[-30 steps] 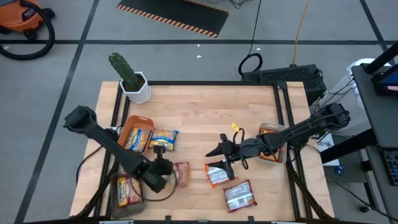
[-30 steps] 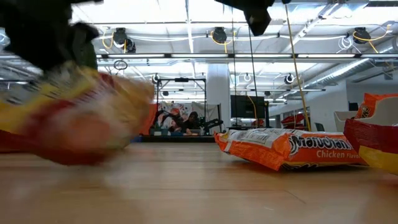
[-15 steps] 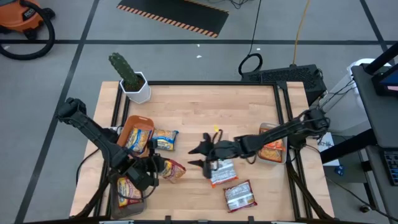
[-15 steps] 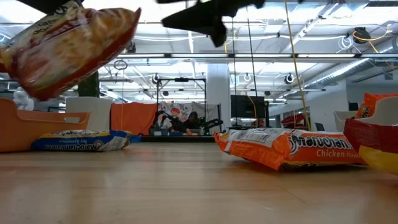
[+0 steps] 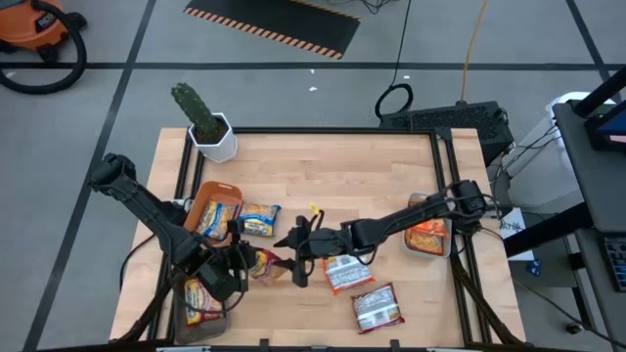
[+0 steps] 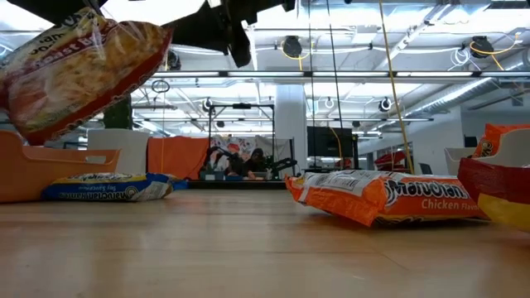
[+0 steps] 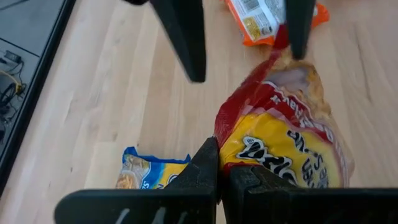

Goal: Sort Maruchan noodles
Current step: Put the left red noodle pack into the black bin

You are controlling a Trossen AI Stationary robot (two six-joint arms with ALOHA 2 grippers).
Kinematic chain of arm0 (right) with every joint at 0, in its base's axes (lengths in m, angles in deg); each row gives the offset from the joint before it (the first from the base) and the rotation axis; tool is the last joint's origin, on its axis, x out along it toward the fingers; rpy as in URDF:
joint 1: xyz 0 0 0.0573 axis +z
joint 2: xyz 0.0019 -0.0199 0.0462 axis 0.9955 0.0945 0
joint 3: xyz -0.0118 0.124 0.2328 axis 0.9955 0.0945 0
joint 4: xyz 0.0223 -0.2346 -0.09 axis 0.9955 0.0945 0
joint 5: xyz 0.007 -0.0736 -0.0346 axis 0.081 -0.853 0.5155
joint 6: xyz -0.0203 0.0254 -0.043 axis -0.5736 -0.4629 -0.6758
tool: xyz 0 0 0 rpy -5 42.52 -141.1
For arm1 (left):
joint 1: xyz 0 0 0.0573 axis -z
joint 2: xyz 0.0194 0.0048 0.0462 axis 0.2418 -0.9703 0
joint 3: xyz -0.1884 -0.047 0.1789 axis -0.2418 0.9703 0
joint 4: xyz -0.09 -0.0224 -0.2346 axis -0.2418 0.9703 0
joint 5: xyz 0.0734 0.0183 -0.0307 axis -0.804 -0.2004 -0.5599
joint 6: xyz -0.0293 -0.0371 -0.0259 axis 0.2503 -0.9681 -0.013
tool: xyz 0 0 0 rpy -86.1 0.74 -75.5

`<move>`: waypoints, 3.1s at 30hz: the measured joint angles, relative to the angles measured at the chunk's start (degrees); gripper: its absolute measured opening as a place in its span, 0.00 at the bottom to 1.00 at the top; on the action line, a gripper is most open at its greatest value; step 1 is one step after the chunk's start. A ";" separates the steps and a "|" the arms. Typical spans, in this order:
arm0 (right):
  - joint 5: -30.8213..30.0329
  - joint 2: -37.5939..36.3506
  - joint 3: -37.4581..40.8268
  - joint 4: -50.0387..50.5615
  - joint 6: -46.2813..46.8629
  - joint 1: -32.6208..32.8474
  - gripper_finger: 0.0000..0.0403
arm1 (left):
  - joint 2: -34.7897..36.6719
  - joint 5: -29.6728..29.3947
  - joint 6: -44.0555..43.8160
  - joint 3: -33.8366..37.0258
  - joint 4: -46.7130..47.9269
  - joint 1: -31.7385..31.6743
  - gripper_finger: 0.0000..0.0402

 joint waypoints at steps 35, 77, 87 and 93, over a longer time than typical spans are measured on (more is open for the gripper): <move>9.33 6.05 0.02 -6.45 3.39 -2.05 0.31 | 0.00 -0.59 -0.11 0.00 -0.82 0.02 0.01; 4.82 -1.46 0.04 7.82 -5.41 -3.46 0.26 | 3.26 2.61 -29.55 0.00 6.37 4.15 0.35; 4.90 -4.32 0.04 11.64 -8.61 -3.38 0.26 | 3.09 0.54 -22.18 -0.02 -3.08 4.39 0.35; 4.91 -5.70 0.02 12.30 -9.85 -2.35 0.27 | 1.81 0.02 -17.38 -0.04 -8.61 3.39 0.38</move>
